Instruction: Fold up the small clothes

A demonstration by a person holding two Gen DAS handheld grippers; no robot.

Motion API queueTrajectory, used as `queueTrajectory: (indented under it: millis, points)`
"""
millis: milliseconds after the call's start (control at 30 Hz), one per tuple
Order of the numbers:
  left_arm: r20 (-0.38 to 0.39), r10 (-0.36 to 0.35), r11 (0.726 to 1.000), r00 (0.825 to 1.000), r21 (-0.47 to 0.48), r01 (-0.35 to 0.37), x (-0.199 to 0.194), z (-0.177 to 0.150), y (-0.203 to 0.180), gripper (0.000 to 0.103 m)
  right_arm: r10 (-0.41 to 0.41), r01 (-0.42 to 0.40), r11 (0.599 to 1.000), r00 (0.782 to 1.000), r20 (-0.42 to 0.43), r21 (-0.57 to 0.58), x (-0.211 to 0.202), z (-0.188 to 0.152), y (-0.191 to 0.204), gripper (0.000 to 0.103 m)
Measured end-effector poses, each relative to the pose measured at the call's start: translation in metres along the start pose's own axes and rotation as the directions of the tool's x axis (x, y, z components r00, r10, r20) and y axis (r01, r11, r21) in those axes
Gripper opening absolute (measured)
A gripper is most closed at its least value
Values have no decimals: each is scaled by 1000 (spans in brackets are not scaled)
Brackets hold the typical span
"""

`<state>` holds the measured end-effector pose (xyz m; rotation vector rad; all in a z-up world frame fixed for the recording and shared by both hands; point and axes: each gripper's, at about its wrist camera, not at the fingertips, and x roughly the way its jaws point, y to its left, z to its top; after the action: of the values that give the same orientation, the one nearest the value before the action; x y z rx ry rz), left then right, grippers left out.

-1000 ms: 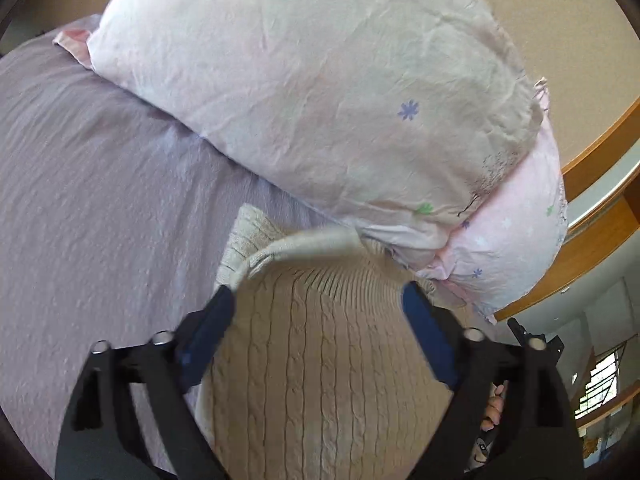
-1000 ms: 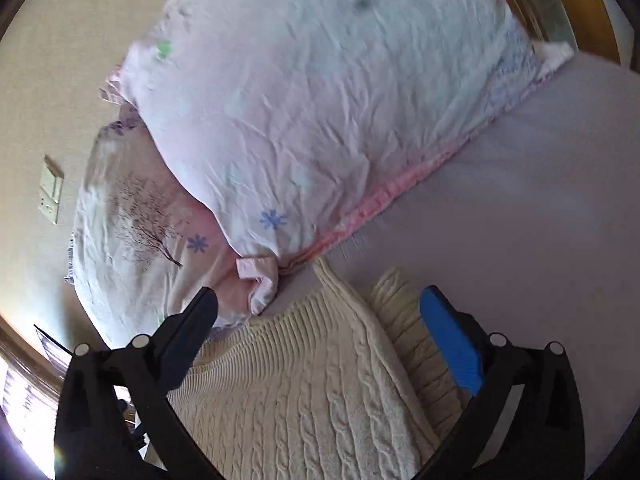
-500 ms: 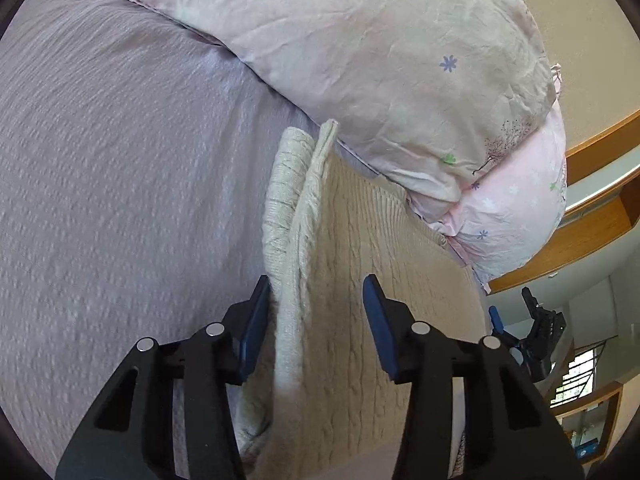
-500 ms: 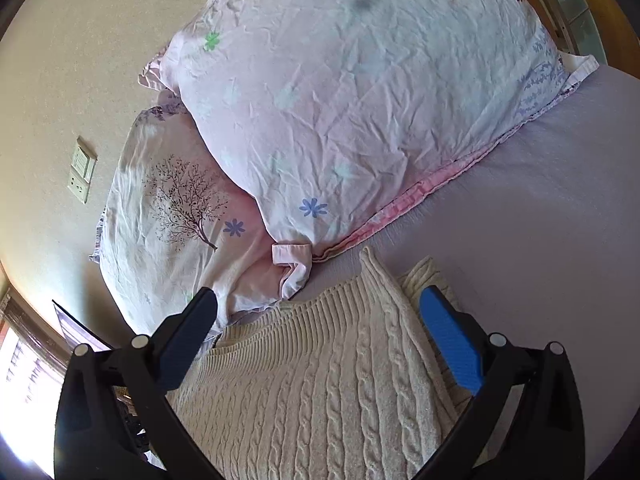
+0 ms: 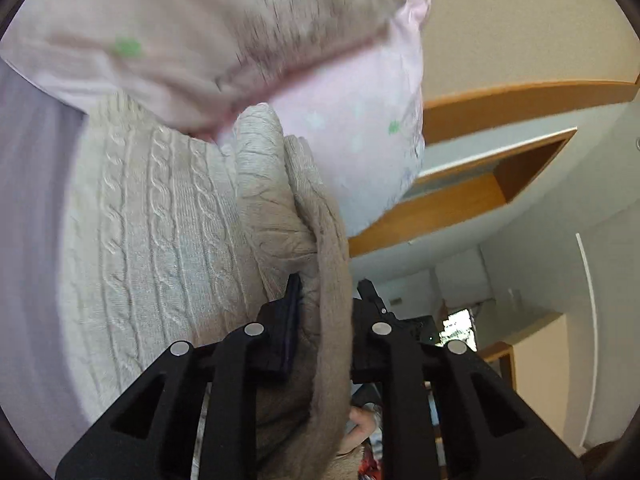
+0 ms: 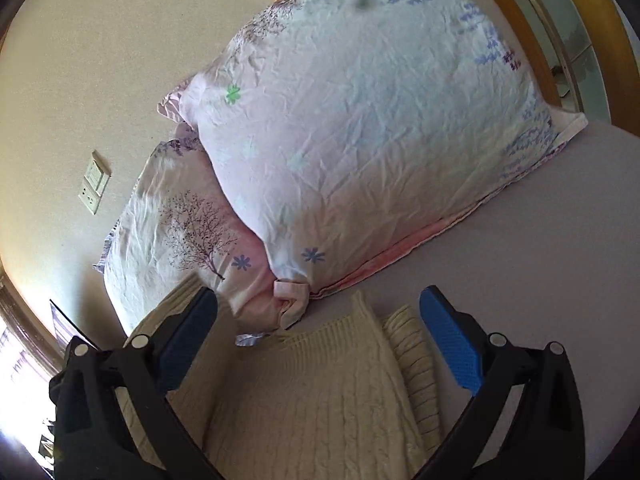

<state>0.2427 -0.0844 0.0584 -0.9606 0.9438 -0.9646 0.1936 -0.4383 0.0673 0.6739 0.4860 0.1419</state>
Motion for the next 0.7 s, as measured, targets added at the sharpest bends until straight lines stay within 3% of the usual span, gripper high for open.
queueTrajectory:
  millis: [100, 167, 200, 233, 267, 300, 333, 400, 467, 567, 633, 667, 700]
  points:
    - [-173, -66, 992, 983, -115, 46, 82, -8, 12, 18, -32, 32, 999, 998, -55, 8, 5, 6, -17, 101]
    - [-173, -115, 987, 978, -129, 93, 87, -10, 10, 19, -1, 8, 998, 992, -130, 57, 11, 7, -34, 101]
    - [-146, -98, 993, 984, -82, 87, 76, -9, 4, 33, 19, -4, 996, 986, -164, 87, 13, 8, -42, 101]
    - [-99, -51, 999, 994, -19, 49, 59, -7, -2, 63, 34, -10, 993, 979, -200, 120, 16, 8, -49, 101]
    - [-35, 23, 999, 999, 36, -21, 40, -4, -7, 76, 51, -17, 989, 971, -232, 148, 19, 7, -55, 101]
    - [39, 118, 989, 992, 86, -120, 20, -2, -11, 84, 62, -18, 986, 960, -272, 164, 24, 5, -58, 101]
    - [93, 218, 965, 972, 129, -229, 3, -1, -13, 84, 61, -6, 985, 949, -311, 173, 29, 2, -60, 101]
    - [140, 399, 893, 906, 163, -419, -14, 2, -8, 84, 44, 19, 986, 928, -371, 163, 39, -4, -60, 101]
    - [108, 501, 843, 859, 163, -512, -19, 3, 9, 84, 54, 13, 988, 905, -423, 153, 48, -13, -56, 101]
    - [-5, 518, 845, 855, 156, -511, -6, -6, 35, 83, 50, 13, 991, 880, -472, 130, 58, -24, -51, 101]
    - [-45, 507, 853, 861, 173, -493, 4, -13, 46, 83, 46, 11, 993, 883, -467, 118, 60, -27, -49, 99]
    - [-60, 492, 862, 868, 170, -477, 11, -16, 48, 83, 62, -3, 992, 883, -466, 127, 61, -29, -49, 91]
    - [-70, 466, 878, 882, 160, -451, 16, -18, 51, 82, 78, -10, 990, 877, -475, 144, 63, -32, -50, 76]
